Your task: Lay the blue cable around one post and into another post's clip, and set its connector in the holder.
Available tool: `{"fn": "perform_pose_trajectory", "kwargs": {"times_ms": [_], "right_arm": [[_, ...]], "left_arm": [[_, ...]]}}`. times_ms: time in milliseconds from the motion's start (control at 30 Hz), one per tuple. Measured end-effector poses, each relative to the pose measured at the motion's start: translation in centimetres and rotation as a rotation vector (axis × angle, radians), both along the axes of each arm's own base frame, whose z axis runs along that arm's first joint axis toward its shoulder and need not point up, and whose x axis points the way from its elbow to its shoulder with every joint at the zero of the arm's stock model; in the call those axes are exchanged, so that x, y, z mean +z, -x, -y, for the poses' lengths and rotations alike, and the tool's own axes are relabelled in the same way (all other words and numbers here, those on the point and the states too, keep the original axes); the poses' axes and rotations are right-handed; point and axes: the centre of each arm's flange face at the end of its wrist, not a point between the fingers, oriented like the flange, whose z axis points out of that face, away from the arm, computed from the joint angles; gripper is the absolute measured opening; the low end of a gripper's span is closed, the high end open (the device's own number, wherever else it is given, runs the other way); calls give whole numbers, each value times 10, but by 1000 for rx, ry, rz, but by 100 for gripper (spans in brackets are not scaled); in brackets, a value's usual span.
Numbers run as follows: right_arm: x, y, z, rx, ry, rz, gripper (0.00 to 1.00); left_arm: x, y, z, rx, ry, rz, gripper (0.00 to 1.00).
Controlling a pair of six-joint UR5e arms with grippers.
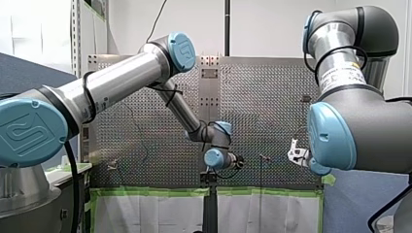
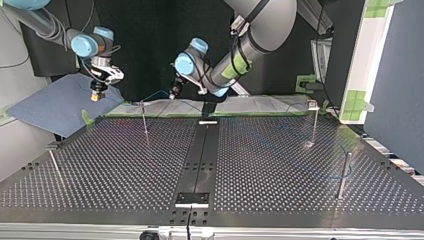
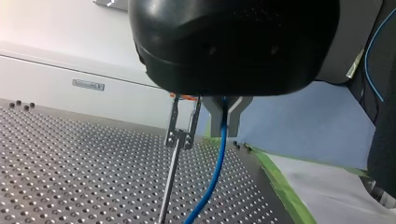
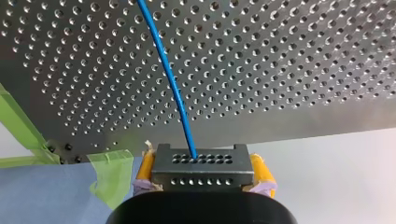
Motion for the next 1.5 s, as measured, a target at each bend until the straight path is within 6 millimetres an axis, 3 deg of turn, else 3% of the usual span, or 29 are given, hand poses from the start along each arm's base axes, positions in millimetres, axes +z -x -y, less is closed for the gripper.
{"fn": "perform_pose_trajectory", "kwargs": {"times_ms": [200, 1033, 1500], "right_arm": [[6, 7, 13, -2, -6, -3, 2], [9, 19, 24, 105, 6, 43, 2], [1, 45, 30, 154, -17, 143, 2]], "left_arm": [[5, -1, 5, -4, 8, 0, 0], [10, -10, 7, 5, 45, -12, 0], [10, -15, 2, 13, 38, -19, 0]]}}
